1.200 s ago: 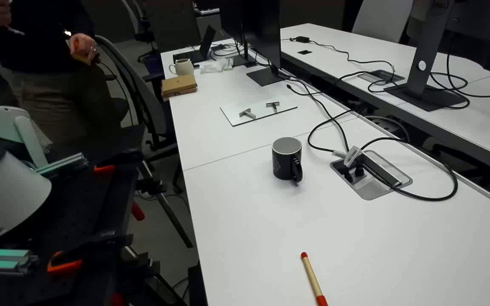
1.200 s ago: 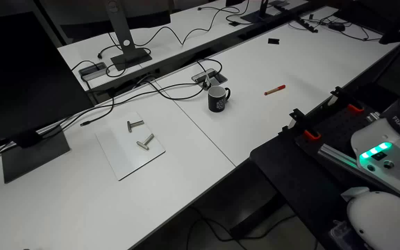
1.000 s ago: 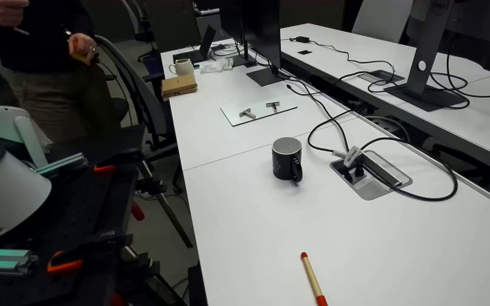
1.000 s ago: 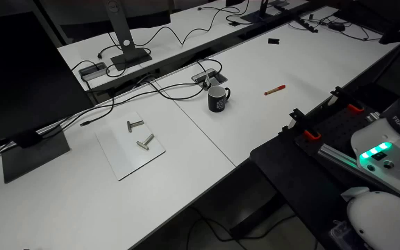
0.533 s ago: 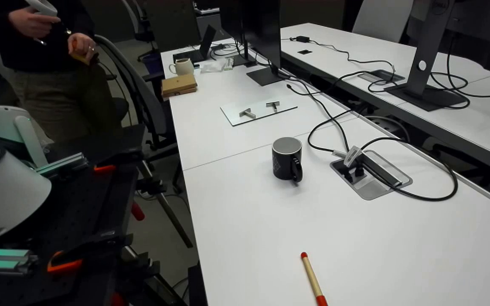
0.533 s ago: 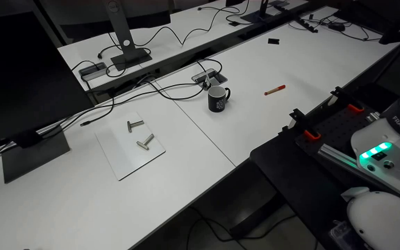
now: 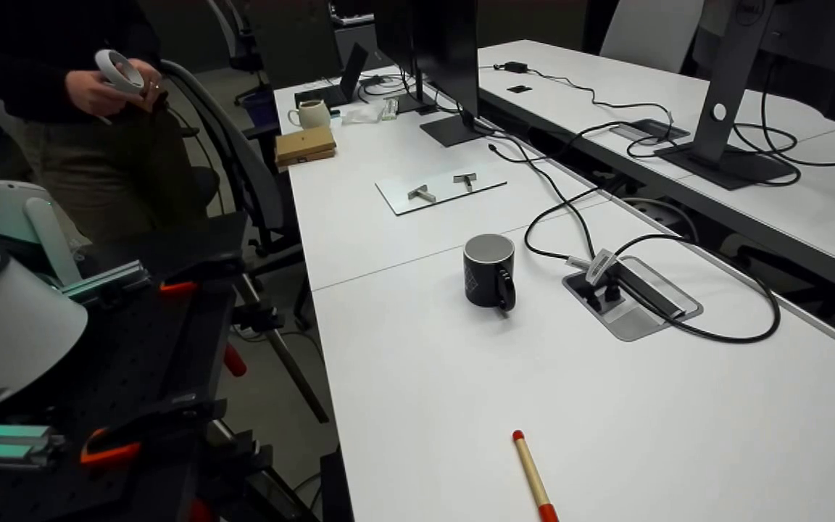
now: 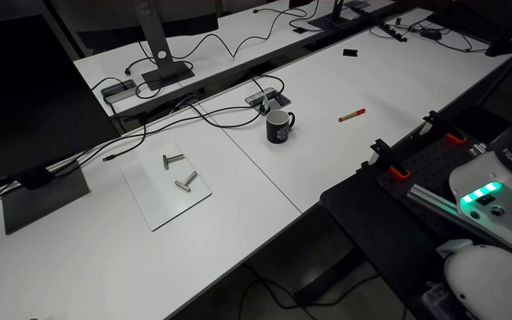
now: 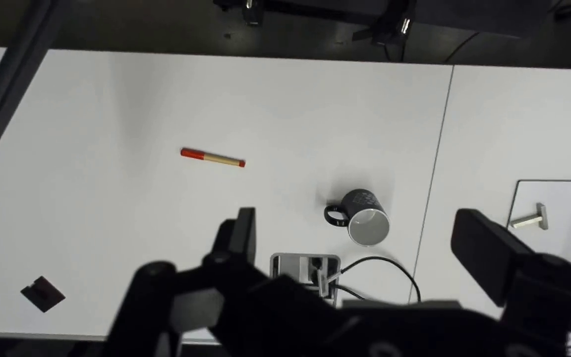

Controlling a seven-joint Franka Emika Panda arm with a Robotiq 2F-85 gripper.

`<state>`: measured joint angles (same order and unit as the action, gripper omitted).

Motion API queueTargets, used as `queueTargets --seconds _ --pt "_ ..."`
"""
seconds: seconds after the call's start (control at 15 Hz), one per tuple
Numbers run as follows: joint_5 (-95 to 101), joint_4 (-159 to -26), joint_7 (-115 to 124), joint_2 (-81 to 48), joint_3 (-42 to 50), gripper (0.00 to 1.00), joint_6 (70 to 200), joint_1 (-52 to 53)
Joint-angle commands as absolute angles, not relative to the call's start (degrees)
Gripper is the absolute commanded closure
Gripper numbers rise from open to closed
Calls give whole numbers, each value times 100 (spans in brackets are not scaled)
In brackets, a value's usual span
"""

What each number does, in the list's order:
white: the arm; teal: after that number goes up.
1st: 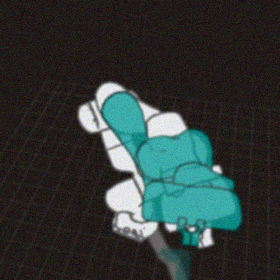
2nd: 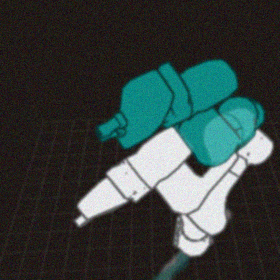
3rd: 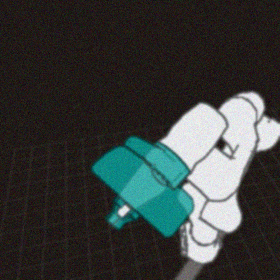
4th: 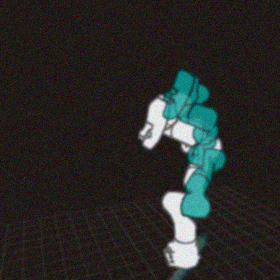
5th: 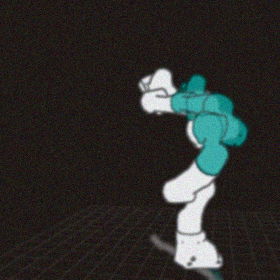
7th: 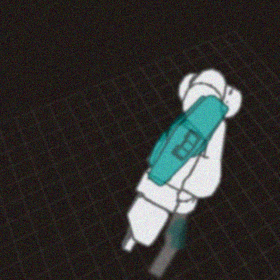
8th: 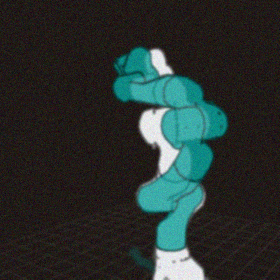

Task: Put the sharpie in the mug

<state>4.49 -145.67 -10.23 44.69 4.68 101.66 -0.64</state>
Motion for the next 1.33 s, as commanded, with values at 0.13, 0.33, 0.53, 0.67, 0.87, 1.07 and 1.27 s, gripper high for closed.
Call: queueTargets --seconds 0.13,0.33,0.53,0.67,0.87,1.07,1.27 --pt "656 -14560 -866 3862 411 0 10264 -119" --pt "724 -14517 -789 3442 361 0 10323 -134" --pt "746 -14518 -955 3467 397 0 10339 -105" --pt "765 -14509 -1100 3214 339 0 10324 -14" --pt "729 -14471 -1102 2622 223 0 10442 135" --pt "741 -14325 -977 1952 91 0 10583 200" --pt "715 -14115 -677 1288 -11 0 10873 165"
